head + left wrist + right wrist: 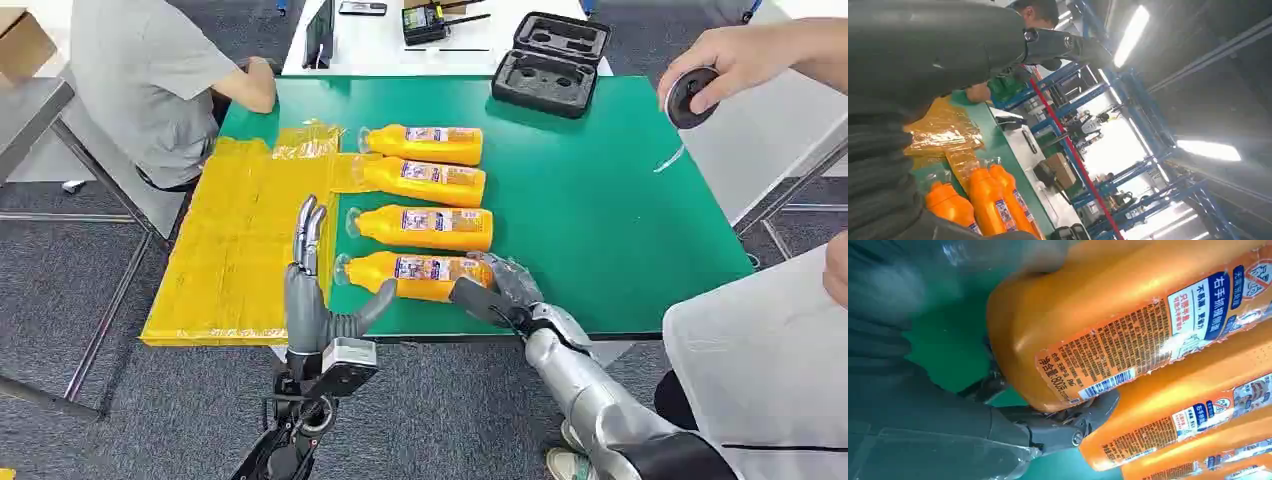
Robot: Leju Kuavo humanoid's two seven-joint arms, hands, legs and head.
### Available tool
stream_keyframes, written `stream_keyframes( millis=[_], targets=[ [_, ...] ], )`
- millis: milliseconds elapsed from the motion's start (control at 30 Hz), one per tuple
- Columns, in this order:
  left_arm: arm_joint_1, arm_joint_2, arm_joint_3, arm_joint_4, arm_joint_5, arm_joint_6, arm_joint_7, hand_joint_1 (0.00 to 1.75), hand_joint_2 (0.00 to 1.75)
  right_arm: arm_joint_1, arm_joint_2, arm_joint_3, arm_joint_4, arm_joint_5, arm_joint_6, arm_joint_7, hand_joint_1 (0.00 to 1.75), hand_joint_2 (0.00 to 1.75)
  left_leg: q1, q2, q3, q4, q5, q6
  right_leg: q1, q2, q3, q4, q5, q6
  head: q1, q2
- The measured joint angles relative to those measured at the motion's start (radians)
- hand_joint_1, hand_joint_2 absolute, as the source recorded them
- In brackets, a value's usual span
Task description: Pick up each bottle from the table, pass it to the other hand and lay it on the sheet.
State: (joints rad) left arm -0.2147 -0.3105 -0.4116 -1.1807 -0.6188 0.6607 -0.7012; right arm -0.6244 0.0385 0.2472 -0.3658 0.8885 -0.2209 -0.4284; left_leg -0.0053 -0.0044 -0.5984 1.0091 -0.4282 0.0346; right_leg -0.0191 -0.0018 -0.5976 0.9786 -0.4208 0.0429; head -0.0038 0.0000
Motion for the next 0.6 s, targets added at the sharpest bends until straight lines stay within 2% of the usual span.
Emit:
stream_keyframes(
  millis=[467, 600],
  targets=[
    [0.000, 0.000, -0.001, 0.000, 0.000, 0.000, 0.000, 0.00, 1.75, -0.002, -0.005, 0.000, 0.003, -0.008, 0.000, 0.005, 1.75, 1.75, 0.000, 0.000, 0.001, 0.000, 0.000, 0.000, 0.000, 0.000, 0.001, 0.000, 0.000, 0.000, 0.000, 0.000],
    [0.000, 0.000, -0.001, 0.003, 0.000, 0.000, 0.000, 0.00, 1.75, 0.002, -0.005, -0.028, 0.004, -0.099, 0.037, -0.068, 1.75, 1.75, 0.000, 0.000, 0.001, 0.000, 0.000, 0.000, 0.000, 0.000, 0.001, 0.000, 0.000, 0.000, 0.000, 0.000]
  ],
)
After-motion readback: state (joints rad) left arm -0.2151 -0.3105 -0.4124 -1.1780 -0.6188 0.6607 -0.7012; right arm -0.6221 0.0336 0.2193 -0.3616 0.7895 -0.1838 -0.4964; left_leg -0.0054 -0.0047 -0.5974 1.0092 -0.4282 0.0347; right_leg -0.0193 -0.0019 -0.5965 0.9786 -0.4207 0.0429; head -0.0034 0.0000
